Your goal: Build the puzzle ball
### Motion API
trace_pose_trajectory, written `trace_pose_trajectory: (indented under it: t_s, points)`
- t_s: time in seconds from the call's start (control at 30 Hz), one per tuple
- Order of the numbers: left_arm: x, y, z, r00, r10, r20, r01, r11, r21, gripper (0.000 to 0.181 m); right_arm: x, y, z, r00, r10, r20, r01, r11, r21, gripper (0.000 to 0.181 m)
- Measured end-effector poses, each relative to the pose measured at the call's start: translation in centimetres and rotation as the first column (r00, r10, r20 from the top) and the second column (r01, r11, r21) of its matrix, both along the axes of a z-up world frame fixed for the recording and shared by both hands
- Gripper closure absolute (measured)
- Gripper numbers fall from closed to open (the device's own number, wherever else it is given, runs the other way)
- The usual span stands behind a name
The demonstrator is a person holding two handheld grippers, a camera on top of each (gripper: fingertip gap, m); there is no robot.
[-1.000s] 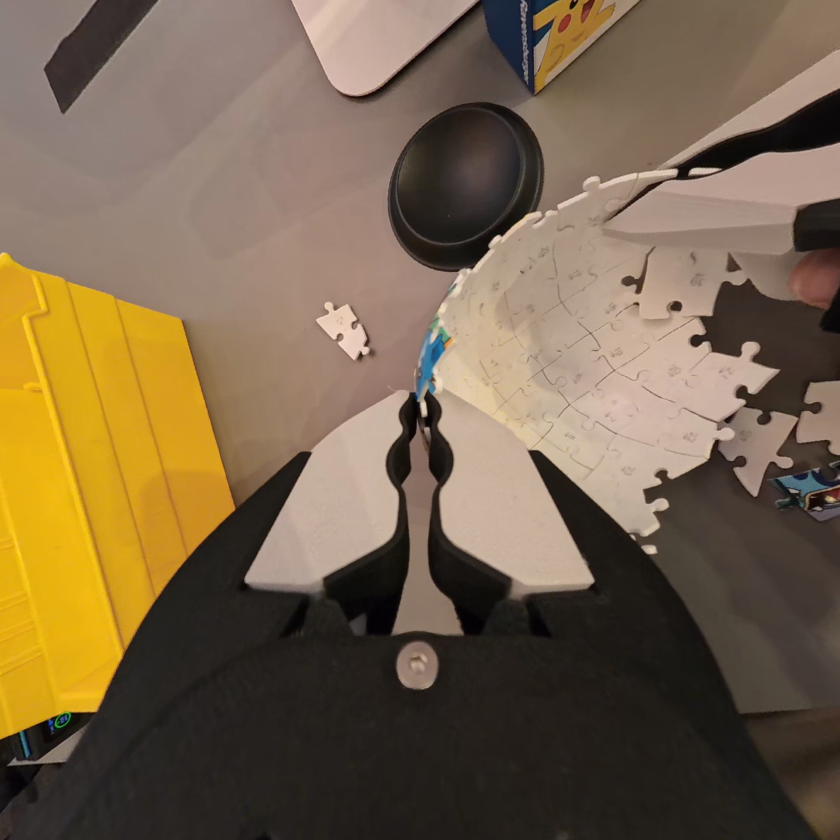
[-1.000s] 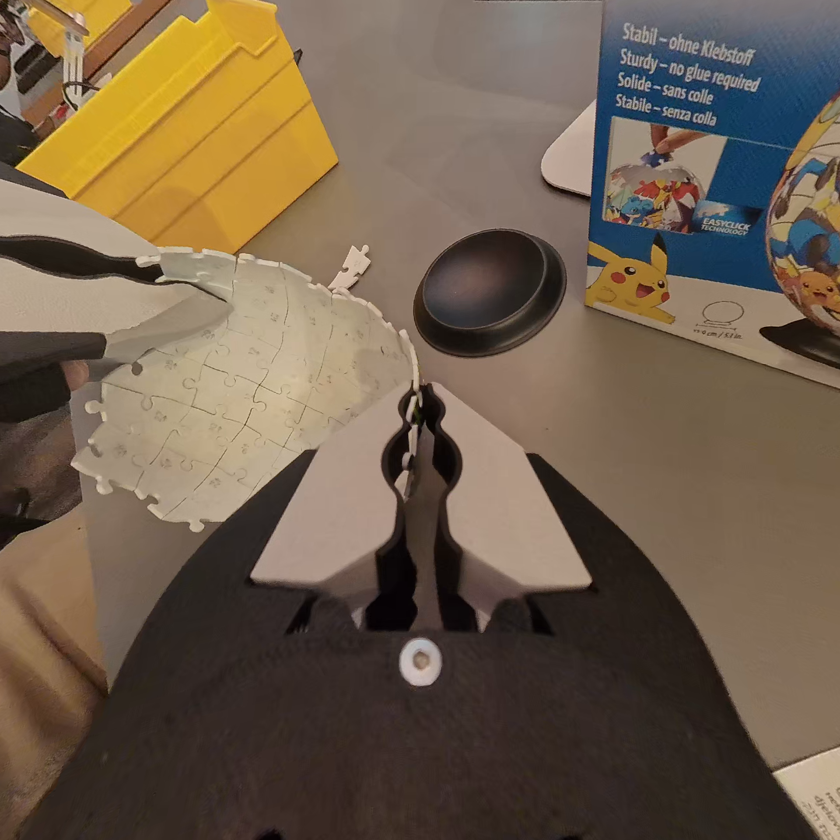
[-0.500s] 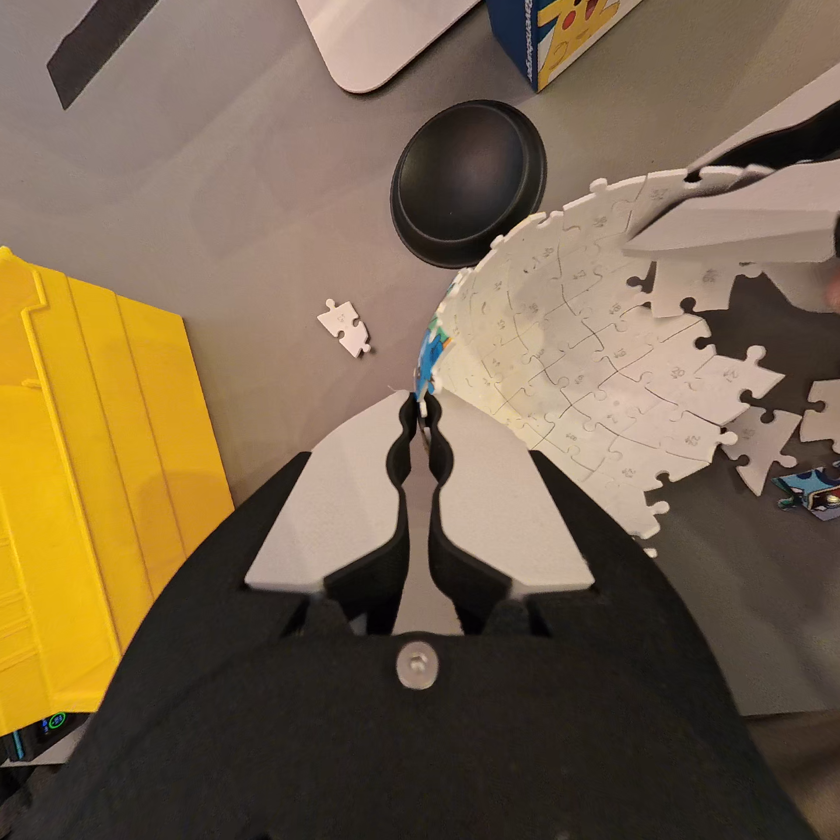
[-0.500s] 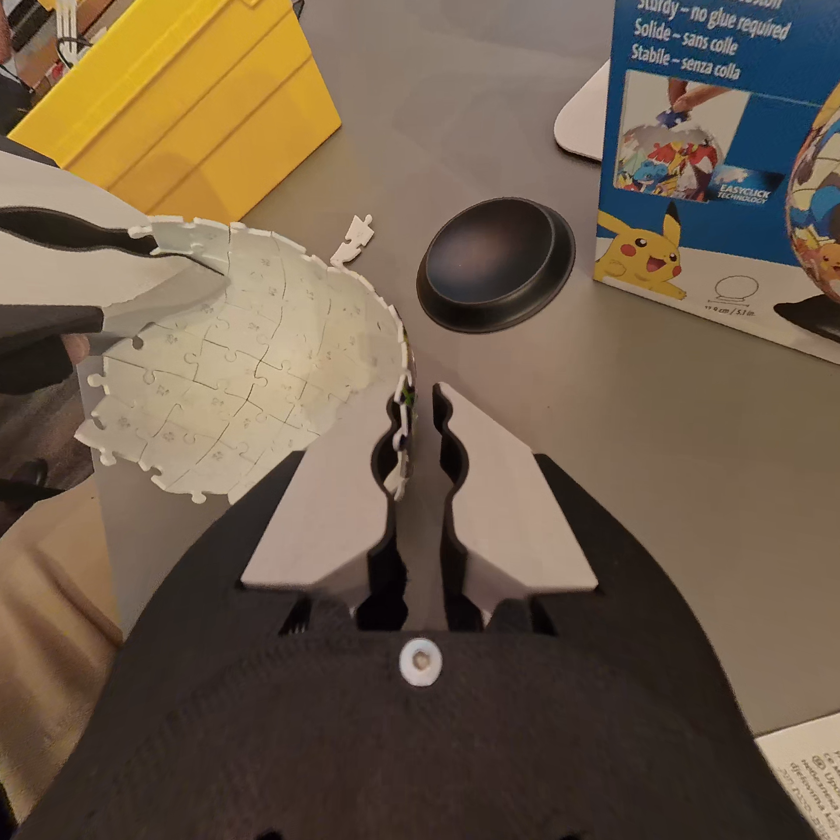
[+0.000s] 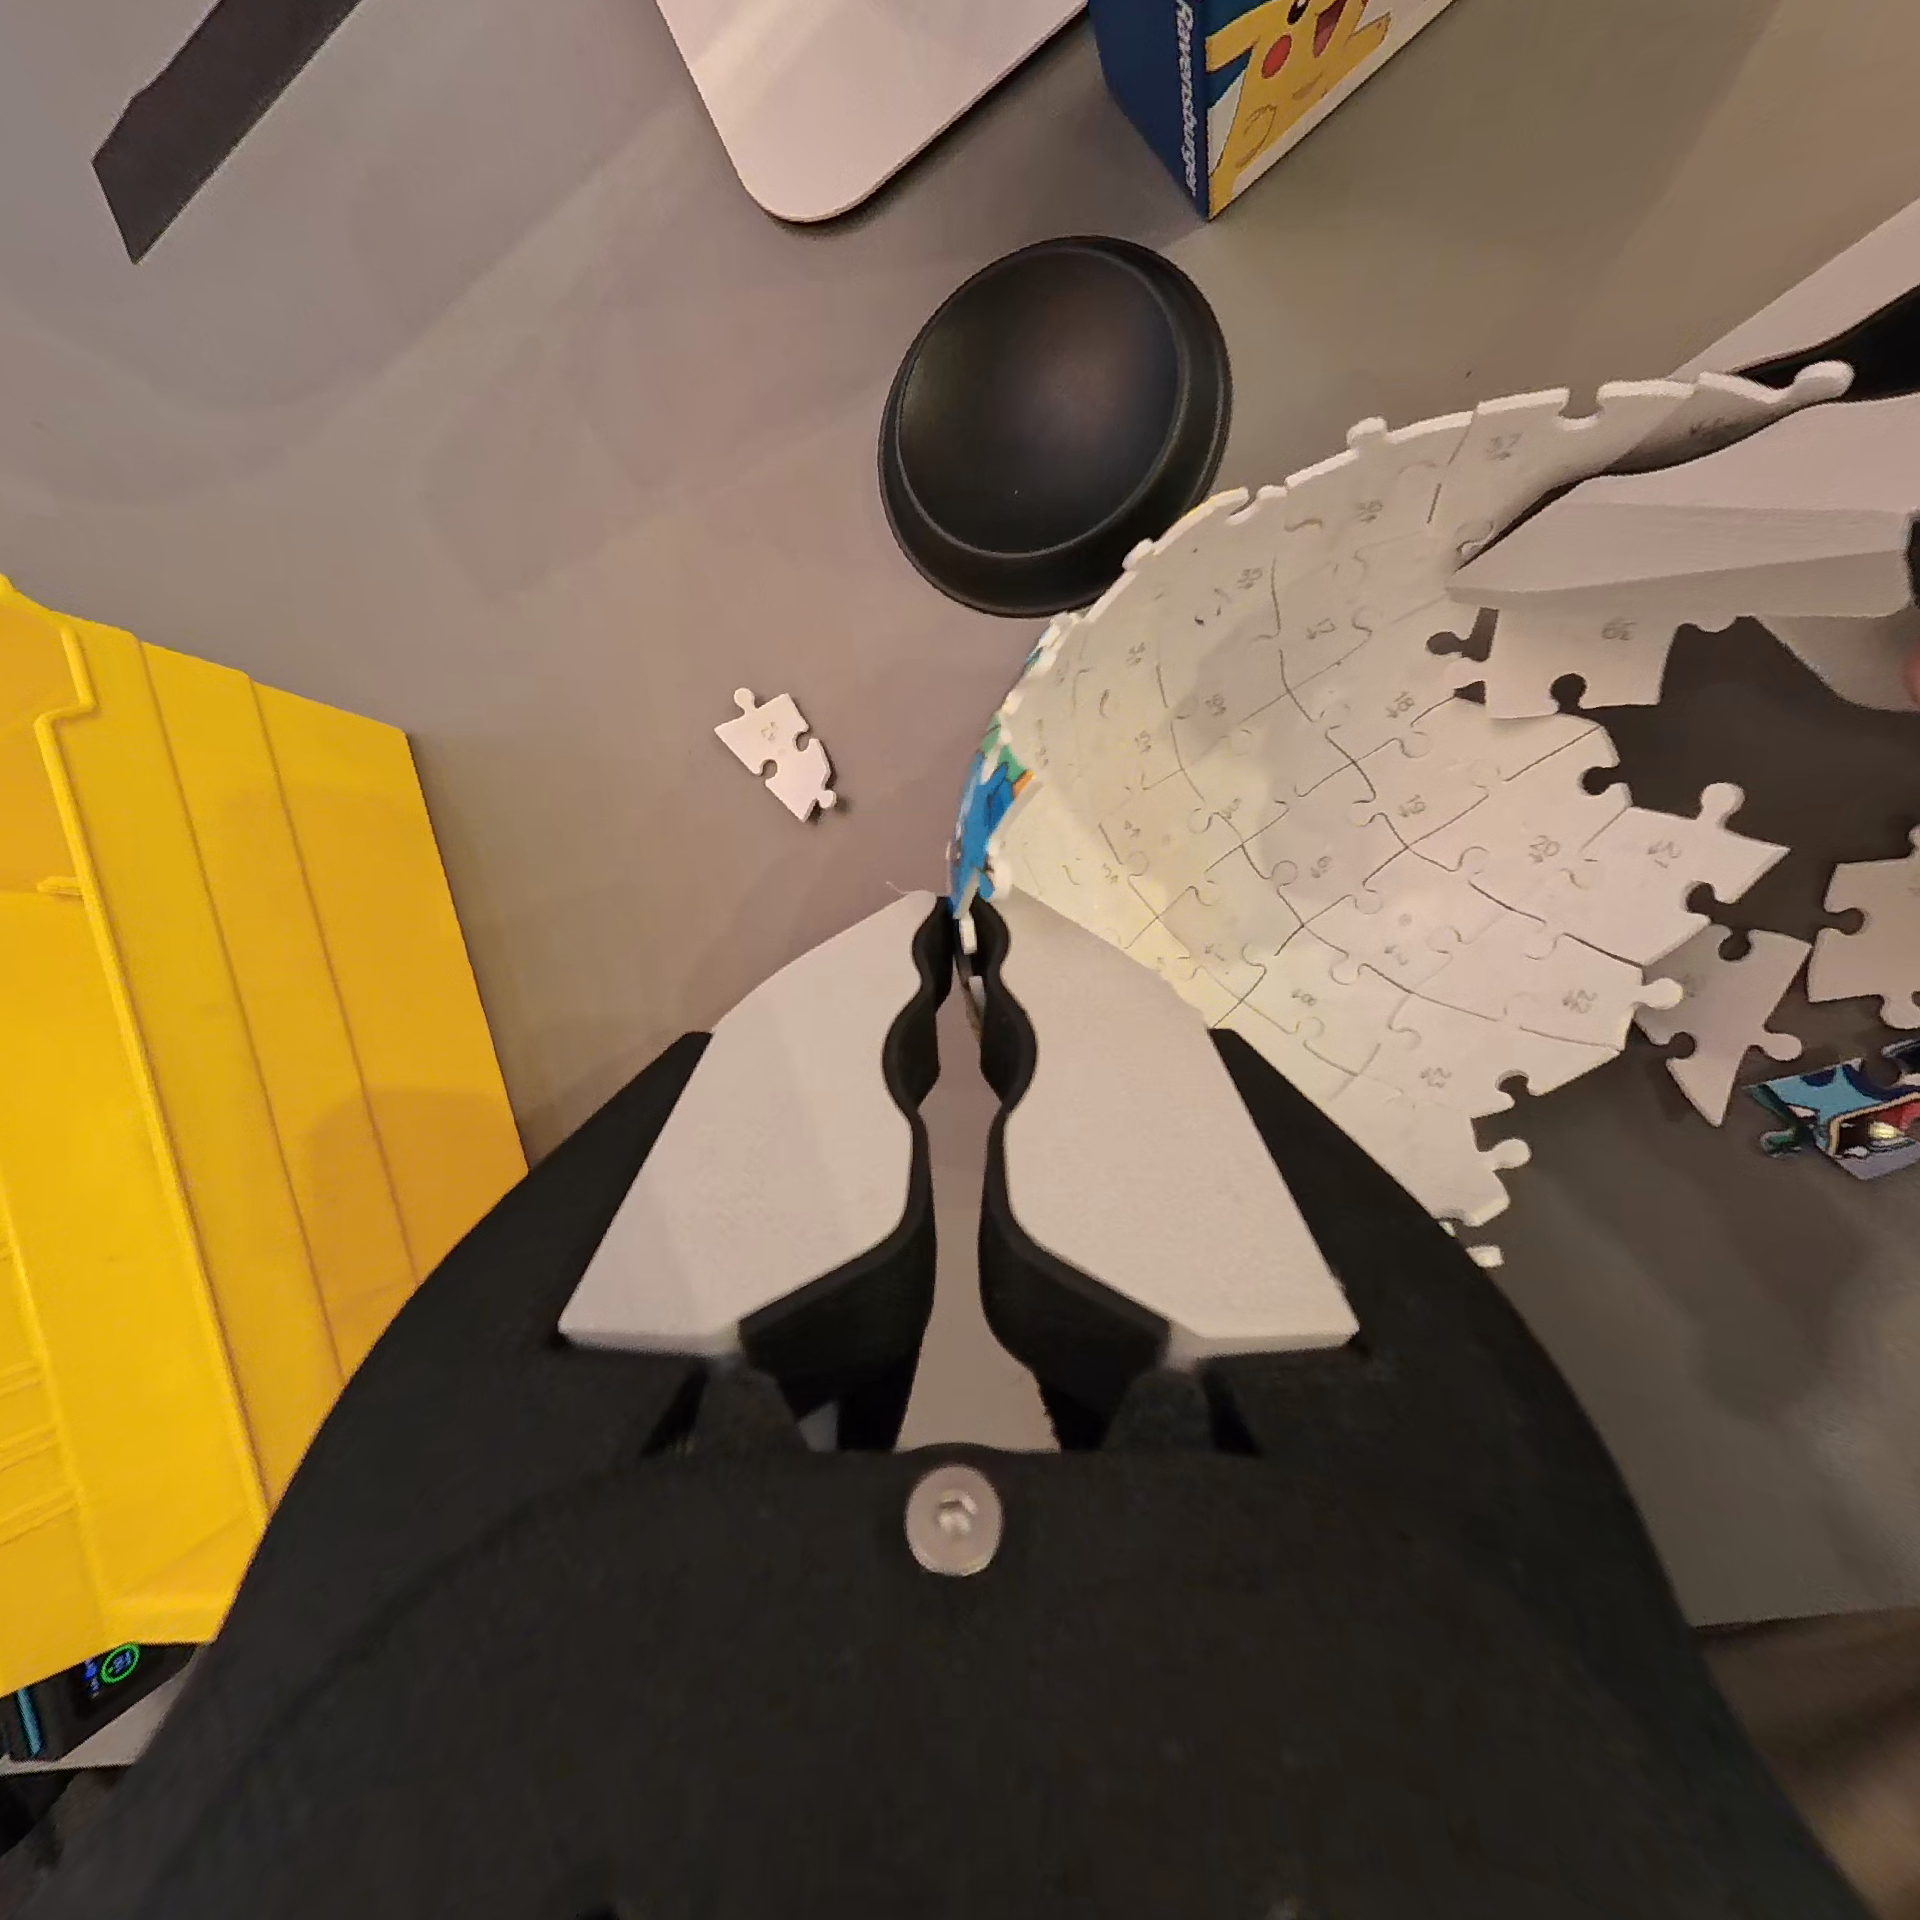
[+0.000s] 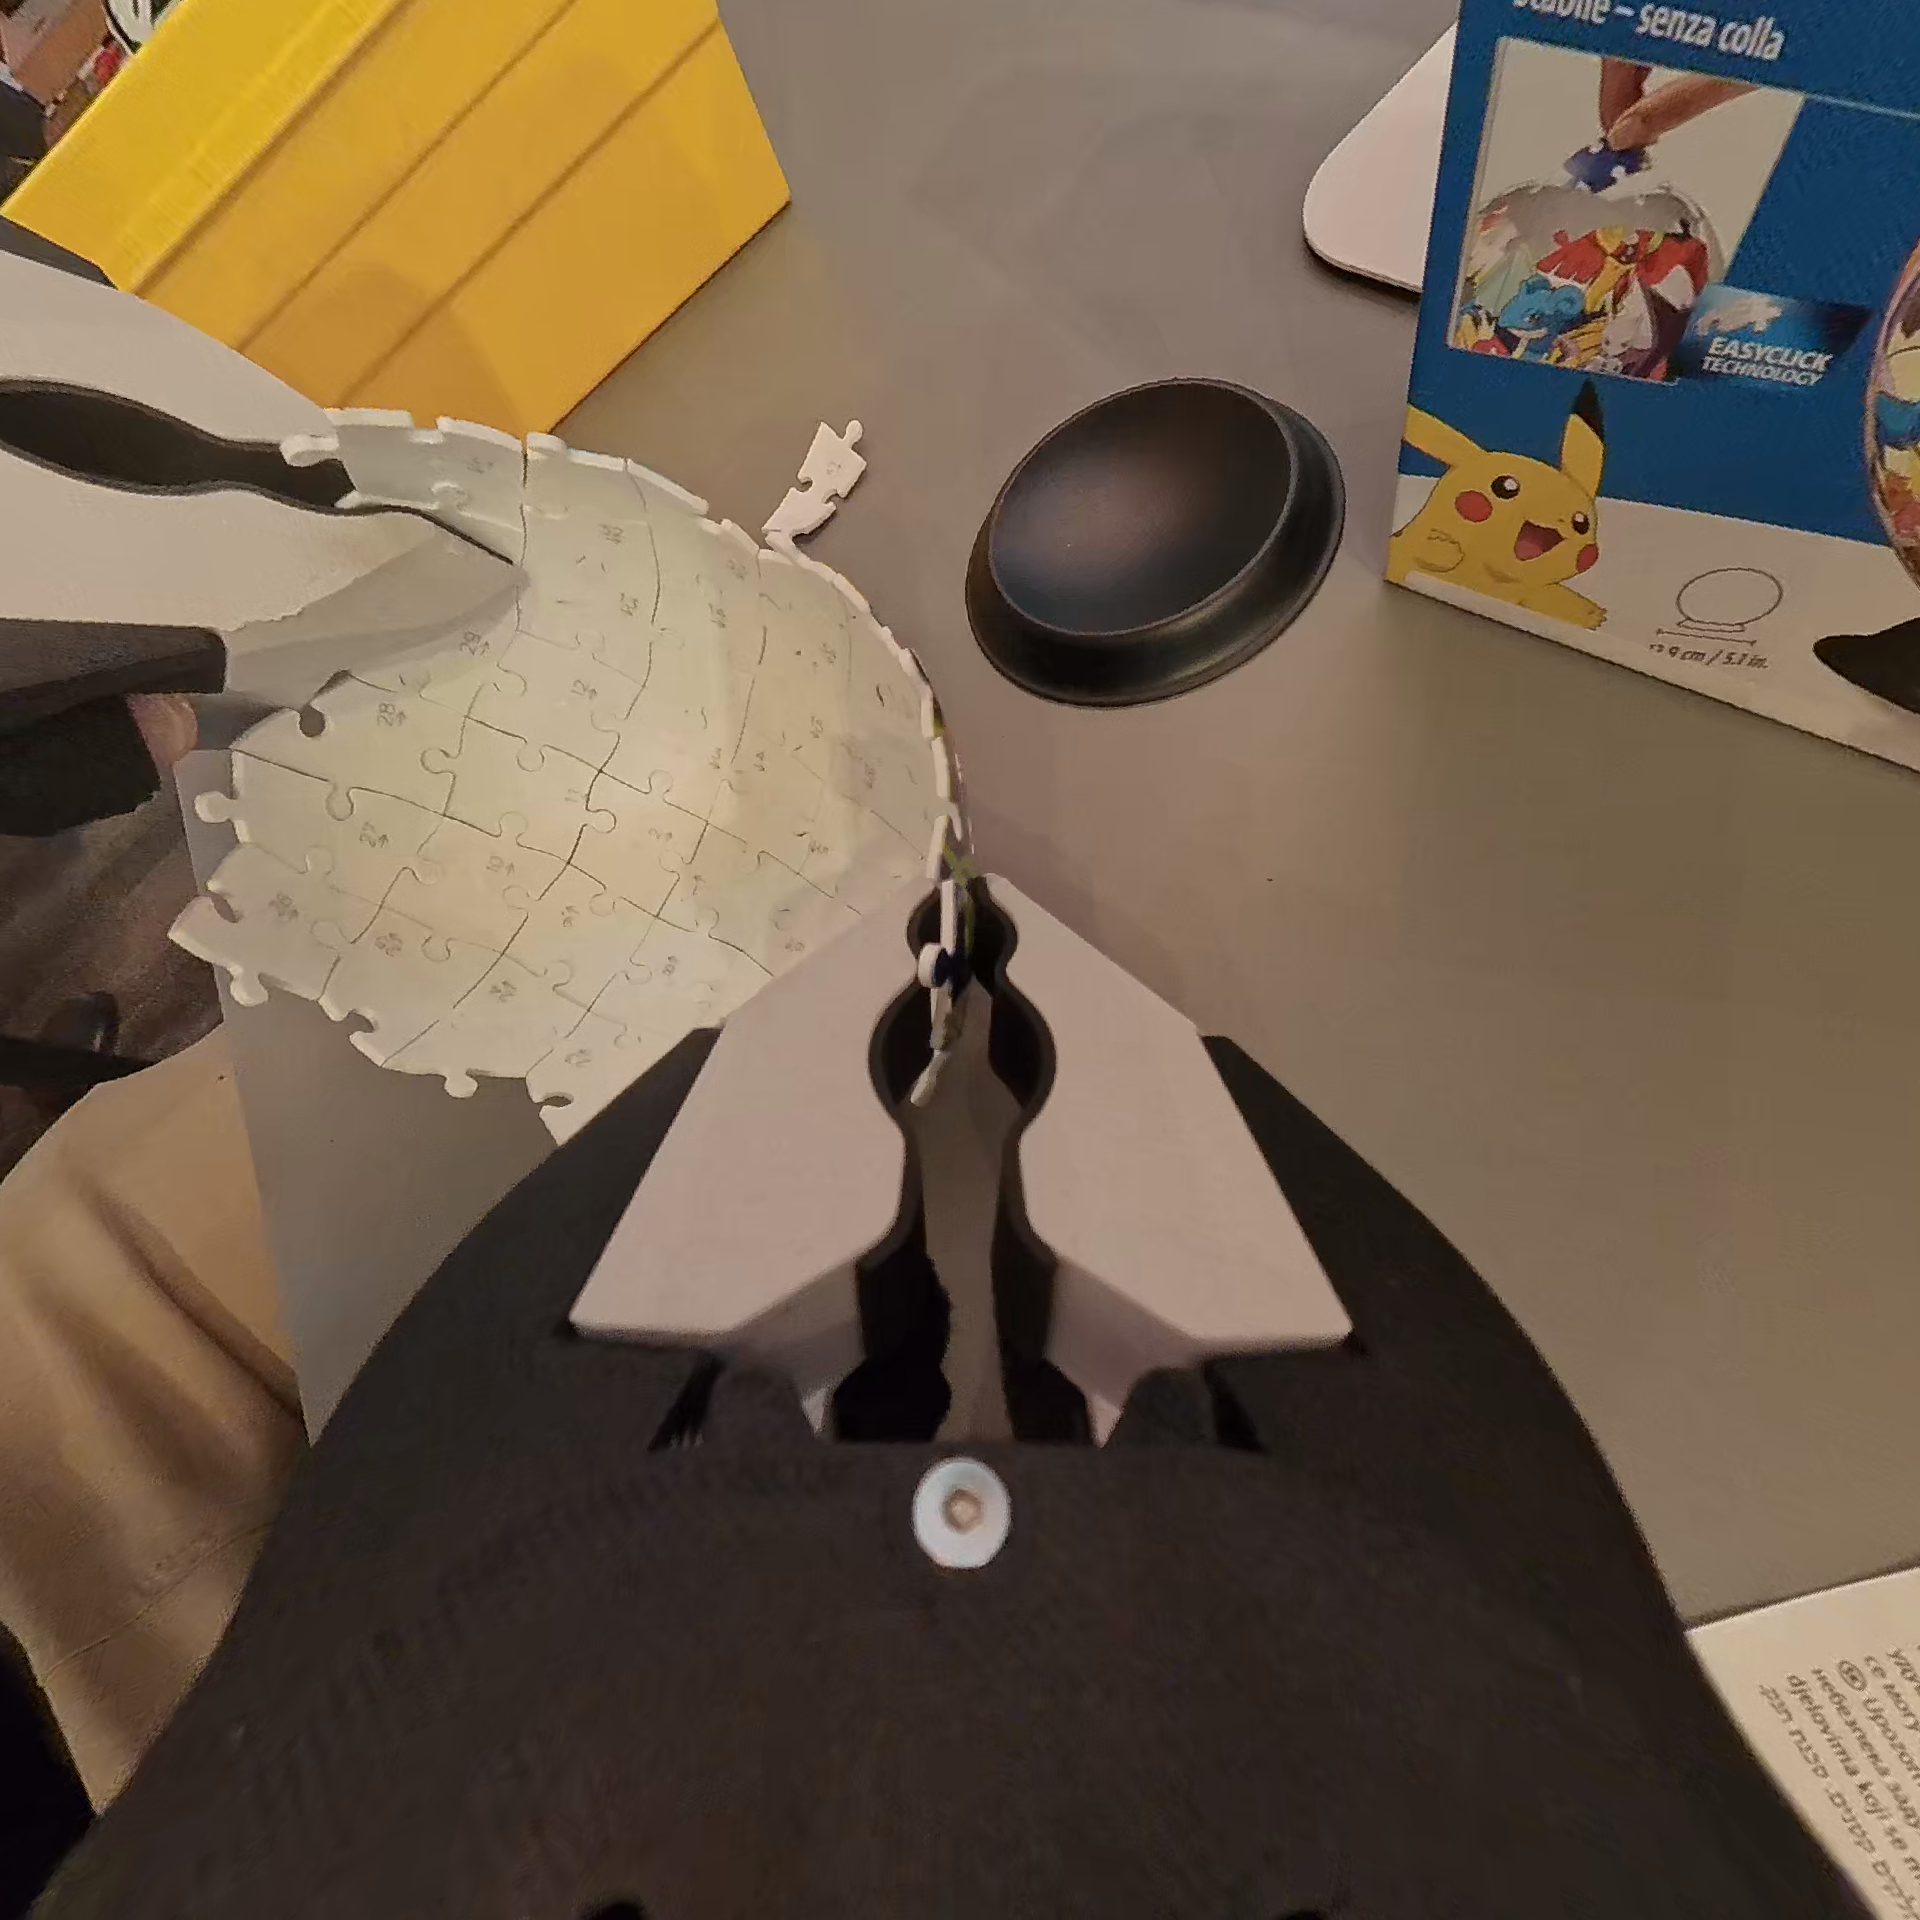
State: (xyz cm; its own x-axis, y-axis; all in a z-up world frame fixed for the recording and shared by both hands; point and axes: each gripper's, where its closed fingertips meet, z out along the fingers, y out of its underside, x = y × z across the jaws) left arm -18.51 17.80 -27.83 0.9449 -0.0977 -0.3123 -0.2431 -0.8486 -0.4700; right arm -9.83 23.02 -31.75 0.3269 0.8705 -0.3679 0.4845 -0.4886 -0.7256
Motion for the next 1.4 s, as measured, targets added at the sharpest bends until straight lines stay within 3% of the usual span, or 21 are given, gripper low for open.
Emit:
trace_pose_trajectory:
  t_s: [0.83, 0.93, 1.03, 1.23, 1.4]
  points:
    - [0.1, 0.1, -0.1, 1.000, 0.002, 0.012, -0.002, 1.000, 0.004, 0.179, -0.3, 0.8, 0.5, 0.999, -0.051, -0.007, 0.051, 0.996, 0.071, 0.181]
    - [0.0, 0.0, -0.1, 1.000, 0.003, 0.014, -0.003, 1.000, 0.007, 0.179, 0.0, 0.7, 0.3, 0.999, -0.049, 0.013, 0.048, 0.996, 0.071, 0.163]
    - [0.0, 0.0, -0.2, 1.000, 0.005, 0.018, -0.005, 1.000, 0.010, 0.179, 0.5, 0.4, 0.7, 0.999, -0.040, 0.011, 0.039, 0.996, 0.075, 0.165]
    - [0.0, -0.1, -0.2, 1.000, 0.005, 0.024, -0.005, 1.000, 0.015, 0.179, 2.0, -0.9, 0.5, 0.999, -0.016, 0.045, 0.017, 1.000, -0.008, 0.157]
    - [0.1, -0.2, -0.2, 1.000, 0.003, 0.031, -0.004, 1.000, 0.017, 0.179, 2.3, -1.8, -1.0, 0.996, -0.013, 0.084, 0.022, 0.995, -0.097, 0.161]
